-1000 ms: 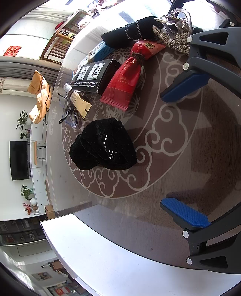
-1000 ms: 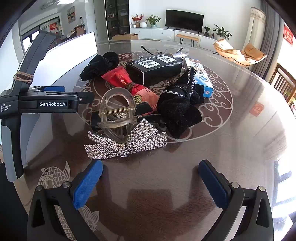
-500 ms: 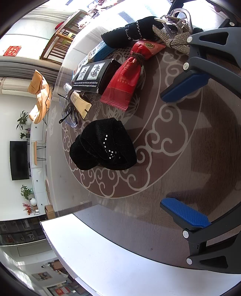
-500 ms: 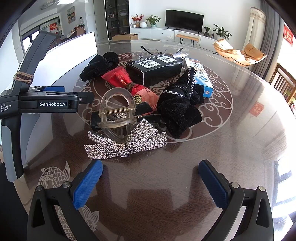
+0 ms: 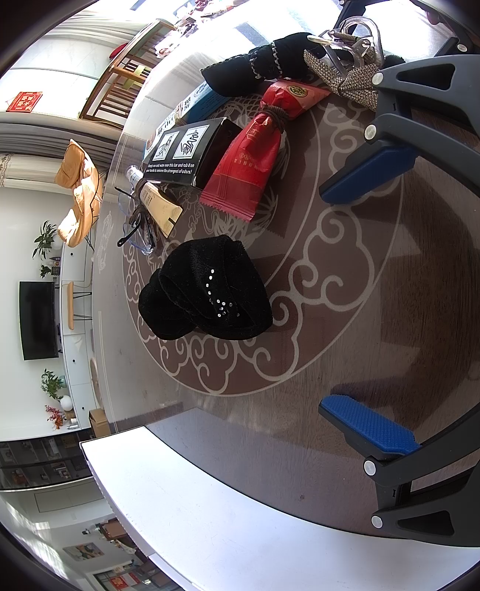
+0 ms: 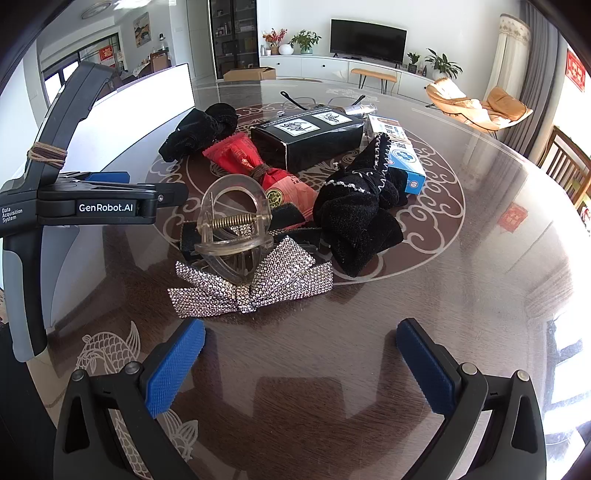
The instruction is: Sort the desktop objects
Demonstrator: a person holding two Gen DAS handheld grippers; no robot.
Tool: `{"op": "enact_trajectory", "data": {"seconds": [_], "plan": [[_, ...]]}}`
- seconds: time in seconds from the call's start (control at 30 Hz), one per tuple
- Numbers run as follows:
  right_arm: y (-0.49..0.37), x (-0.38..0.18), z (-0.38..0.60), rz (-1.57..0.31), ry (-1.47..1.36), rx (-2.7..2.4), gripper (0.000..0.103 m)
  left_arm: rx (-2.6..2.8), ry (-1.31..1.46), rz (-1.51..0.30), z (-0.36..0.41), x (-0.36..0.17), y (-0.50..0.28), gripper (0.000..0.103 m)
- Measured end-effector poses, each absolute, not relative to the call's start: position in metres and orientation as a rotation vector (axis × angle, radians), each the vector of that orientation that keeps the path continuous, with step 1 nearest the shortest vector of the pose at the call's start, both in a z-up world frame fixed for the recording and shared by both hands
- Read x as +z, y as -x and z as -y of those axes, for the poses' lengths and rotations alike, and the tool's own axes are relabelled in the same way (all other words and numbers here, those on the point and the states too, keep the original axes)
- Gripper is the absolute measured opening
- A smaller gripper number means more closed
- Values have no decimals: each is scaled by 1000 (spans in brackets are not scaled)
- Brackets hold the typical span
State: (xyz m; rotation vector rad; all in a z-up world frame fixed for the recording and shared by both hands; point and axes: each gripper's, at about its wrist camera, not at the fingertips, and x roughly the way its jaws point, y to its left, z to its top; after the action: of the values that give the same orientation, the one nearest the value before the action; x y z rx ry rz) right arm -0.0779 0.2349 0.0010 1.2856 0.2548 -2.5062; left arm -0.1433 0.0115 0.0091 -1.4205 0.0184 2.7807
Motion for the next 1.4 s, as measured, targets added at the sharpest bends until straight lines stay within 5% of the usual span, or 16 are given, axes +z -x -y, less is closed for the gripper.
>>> {"op": "enact_trajectory", "data": {"seconds": [1.4], "plan": [[77,1,-236,-243,-1292,-2528,103,2780,1421,-18,-11,9,143,103]]}}
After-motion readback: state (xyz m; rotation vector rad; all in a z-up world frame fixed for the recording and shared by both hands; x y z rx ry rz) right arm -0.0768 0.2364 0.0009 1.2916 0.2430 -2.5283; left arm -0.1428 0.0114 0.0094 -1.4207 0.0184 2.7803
